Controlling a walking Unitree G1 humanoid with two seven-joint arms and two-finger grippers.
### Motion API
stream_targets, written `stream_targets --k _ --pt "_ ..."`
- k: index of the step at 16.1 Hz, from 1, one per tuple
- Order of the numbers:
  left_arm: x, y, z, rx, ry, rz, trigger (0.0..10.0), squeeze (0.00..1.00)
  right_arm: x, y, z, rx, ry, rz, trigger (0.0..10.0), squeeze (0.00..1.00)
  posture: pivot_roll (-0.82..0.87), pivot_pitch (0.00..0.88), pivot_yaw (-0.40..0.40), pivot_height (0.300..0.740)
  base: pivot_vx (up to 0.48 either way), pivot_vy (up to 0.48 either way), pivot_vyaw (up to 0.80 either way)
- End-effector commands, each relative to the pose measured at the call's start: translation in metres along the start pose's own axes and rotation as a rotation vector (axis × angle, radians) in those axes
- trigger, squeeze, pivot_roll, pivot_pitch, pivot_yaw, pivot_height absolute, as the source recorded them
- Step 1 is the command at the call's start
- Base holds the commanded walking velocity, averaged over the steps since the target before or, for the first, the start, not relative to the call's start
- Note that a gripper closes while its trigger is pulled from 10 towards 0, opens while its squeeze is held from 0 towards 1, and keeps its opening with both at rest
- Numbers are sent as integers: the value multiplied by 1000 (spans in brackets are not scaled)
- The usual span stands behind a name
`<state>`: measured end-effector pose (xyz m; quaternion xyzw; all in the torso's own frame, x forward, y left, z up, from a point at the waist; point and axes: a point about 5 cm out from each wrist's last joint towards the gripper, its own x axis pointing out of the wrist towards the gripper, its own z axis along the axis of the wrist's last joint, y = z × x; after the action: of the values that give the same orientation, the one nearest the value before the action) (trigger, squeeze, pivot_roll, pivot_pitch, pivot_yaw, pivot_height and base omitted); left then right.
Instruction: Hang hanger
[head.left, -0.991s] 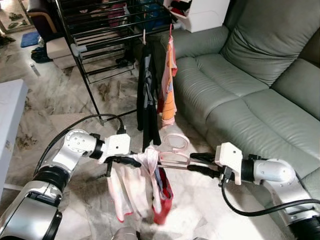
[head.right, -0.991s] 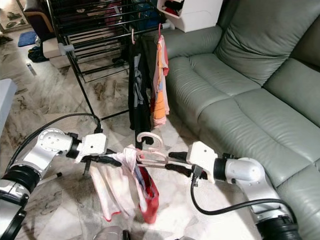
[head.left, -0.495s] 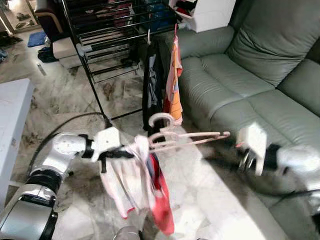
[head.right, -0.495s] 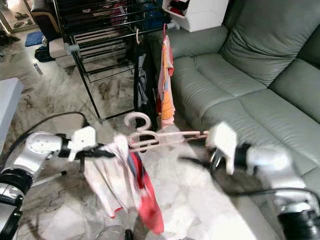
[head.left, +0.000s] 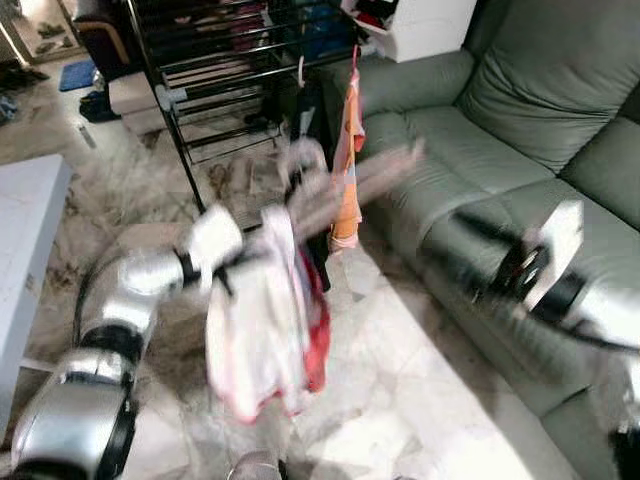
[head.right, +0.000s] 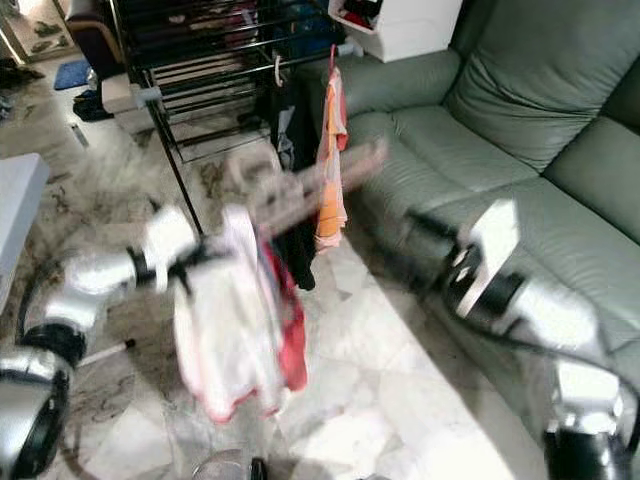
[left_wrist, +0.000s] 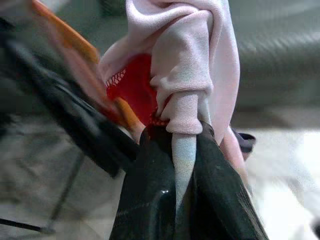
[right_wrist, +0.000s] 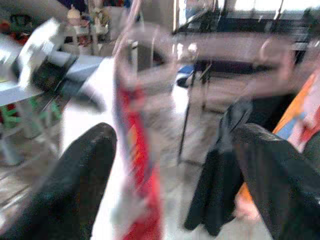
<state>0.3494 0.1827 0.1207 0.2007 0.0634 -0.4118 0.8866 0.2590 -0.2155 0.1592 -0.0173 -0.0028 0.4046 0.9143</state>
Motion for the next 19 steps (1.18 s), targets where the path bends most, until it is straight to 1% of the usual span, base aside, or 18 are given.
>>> stream_targets --k 1,2,4,5,6,7,8,10,12,14,16,19 --pt "3 6 14 15 -55 26 0 0 6 9 9 -9 -31 52 10000 1000 -39 1 72 740 0 0 0" --pt "6 7 19 -3 -81 28 0 0 7 9 7 8 -27 63 10000 1000 -39 0 74 740 0 0 0" --pt "10 3 39 43 -179 -40 0 0 11 9 -3 24 9 32 10000 1000 -42 0 74 740 0 0 0" --pt "8 -2 51 92 -230 -105 0 0 13 11 -11 18 43 26 10000 1000 -41 0 69 740 0 0 0" --pt "6 -6 54 120 -240 -155 0 0 15 11 -17 21 55 13 10000 1000 -41 0 69 740 0 0 0" --pt "5 -10 55 143 -237 -196 0 0 17 12 -20 29 58 3 10000 439 -30 0 64 740 0 0 0" --pt "2 -14 58 164 -239 -244 0 0 19 15 -26 44 68 12 10000 0 -22 0 62 740 0 0 0" --pt "1 -15 61 180 -241 -262 0 0 20 16 -30 44 75 12 10000 0 -15 0 63 740 0 0 0" --pt "1 -19 60 186 -236 -277 0 0 25 15 -24 63 21 4 10000 0 -20 0 64 740 0 0 0" --pt "2 -21 60 181 -240 -282 0 0 26 16 -23 67 13 12 10000 0 -24 0 65 740 0 0 0" --pt "5 -25 71 155 -296 -296 0 0 24 17 -26 68 27 21 10000 0 -25 0 65 740 0 0 0" --pt "3 -30 73 159 -297 -340 0 0 24 15 -23 79 -9 11 10000 0 -27 0 64 740 0 0 0"
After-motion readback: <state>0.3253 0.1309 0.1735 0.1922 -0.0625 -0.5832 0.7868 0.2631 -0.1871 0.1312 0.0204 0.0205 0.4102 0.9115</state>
